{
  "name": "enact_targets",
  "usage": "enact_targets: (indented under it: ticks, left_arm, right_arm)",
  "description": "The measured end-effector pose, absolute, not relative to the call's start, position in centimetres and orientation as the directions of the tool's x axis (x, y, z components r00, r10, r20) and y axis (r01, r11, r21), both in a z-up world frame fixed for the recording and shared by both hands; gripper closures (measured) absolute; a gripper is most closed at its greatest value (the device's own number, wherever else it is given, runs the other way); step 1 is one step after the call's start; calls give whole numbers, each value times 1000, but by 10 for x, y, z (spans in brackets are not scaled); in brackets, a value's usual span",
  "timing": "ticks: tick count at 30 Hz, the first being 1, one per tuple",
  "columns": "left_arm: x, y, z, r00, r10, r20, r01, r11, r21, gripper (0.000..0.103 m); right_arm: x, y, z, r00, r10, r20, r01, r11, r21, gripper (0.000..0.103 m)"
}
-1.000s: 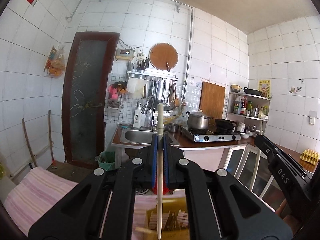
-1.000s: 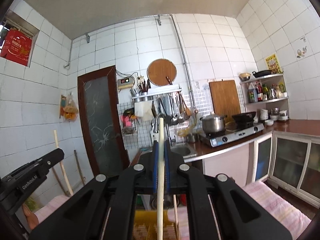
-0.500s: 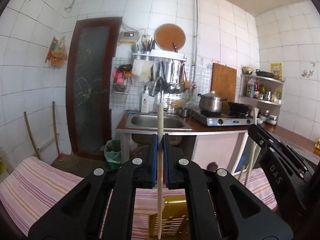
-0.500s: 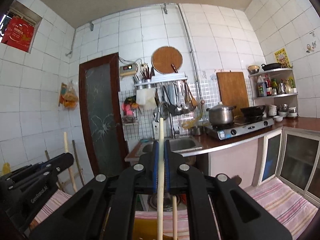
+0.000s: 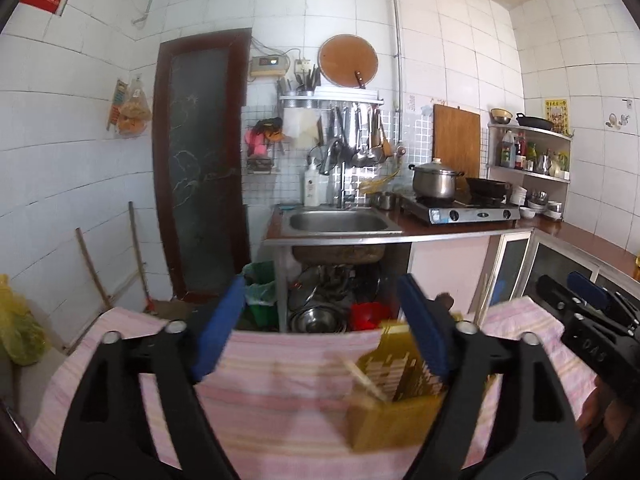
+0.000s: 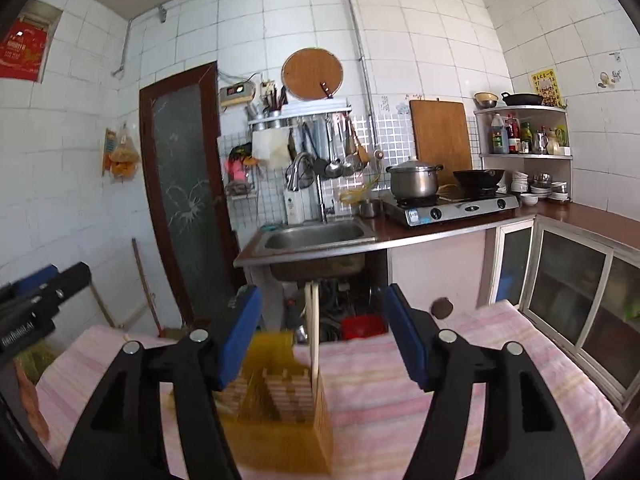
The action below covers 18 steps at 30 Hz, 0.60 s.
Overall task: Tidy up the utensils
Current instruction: 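Open both tools over the holder to drop the chopsticks, then withdraw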
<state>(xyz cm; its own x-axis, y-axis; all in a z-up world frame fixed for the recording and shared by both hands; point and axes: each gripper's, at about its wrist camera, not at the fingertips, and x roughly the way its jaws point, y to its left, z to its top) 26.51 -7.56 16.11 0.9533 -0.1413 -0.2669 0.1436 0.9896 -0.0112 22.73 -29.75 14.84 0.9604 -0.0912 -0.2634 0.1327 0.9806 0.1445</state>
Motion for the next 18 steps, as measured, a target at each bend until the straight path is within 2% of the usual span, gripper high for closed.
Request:
enact_targets:
  ticks: [2, 5, 11, 18]
  left_arm:
    - [244, -60, 159, 953, -138, -272, 139, 990, -15, 11]
    - [214, -41, 150, 952, -120, -281, 124, 992, -2, 6]
    - [181, -14, 111, 927, -85, -365, 103, 994, 30, 5]
    - [184, 4, 50, 870, -64, -490, 82, 997, 15, 5]
  right_arm:
    - [206, -290, 147, 955, -80, -287, 126, 981, 145, 39]
    - [183, -281, 141, 946, -66, -318, 119, 982, 148, 37]
    - [146, -257, 101, 913, -44, -406, 114, 982, 151, 34]
    - [137, -240, 44, 848, -36, -528, 147, 974, 170, 34]
